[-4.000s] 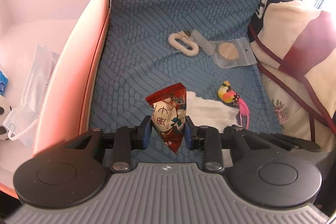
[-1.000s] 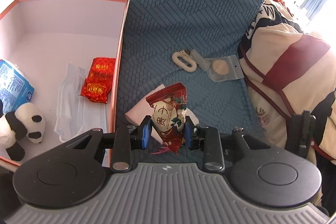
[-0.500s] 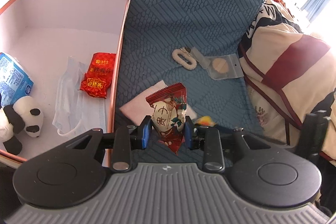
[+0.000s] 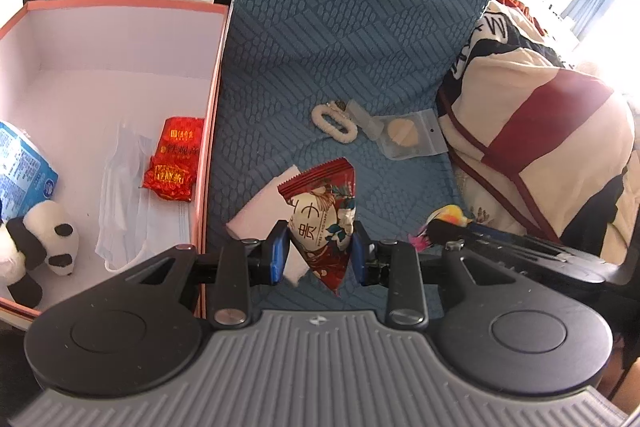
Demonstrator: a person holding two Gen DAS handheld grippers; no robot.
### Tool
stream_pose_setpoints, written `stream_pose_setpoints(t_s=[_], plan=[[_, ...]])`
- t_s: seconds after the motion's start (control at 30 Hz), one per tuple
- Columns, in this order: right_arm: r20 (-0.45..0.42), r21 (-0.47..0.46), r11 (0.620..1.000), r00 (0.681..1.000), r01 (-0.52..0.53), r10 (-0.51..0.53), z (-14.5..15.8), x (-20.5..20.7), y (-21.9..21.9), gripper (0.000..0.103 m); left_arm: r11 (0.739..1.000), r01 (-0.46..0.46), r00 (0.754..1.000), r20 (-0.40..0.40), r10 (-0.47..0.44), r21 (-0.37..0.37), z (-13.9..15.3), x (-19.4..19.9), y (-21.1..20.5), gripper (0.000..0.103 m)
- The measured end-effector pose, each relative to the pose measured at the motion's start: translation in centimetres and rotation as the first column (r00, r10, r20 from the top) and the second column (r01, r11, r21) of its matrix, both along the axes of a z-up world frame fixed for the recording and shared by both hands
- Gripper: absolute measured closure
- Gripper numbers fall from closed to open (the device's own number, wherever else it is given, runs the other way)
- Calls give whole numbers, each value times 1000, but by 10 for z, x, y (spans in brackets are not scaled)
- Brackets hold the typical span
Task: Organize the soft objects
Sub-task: 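Grasp the yellow plush toy with the right tool while the left tool holds the red packet, then carry the red packet with the left tool while the right tool carries the yellow toy to the box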
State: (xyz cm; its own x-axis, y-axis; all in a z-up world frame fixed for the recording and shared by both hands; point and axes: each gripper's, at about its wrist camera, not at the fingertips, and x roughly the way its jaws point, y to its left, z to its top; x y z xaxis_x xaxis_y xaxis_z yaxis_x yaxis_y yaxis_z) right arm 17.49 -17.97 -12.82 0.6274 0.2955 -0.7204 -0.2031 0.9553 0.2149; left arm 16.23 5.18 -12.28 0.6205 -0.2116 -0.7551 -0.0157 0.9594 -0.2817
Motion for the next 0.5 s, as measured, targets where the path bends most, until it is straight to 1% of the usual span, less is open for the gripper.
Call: stream_pose_setpoints(t_s=[0.23, 0.33, 0.5], plan=[[72, -28, 1000, 997, 10, -8, 42, -4, 4, 63, 1000, 4, 1000, 28, -4, -3, 20, -2, 4, 66], [119, -55, 998, 993, 10, -3, 64, -3, 8, 63, 1000, 0, 999, 46, 0, -9, 30, -2, 7, 66], [172, -91, 996, 985, 4, 12, 96, 3, 14, 63, 1000, -10, 997, 72, 12, -24, 48, -2, 12, 66]])
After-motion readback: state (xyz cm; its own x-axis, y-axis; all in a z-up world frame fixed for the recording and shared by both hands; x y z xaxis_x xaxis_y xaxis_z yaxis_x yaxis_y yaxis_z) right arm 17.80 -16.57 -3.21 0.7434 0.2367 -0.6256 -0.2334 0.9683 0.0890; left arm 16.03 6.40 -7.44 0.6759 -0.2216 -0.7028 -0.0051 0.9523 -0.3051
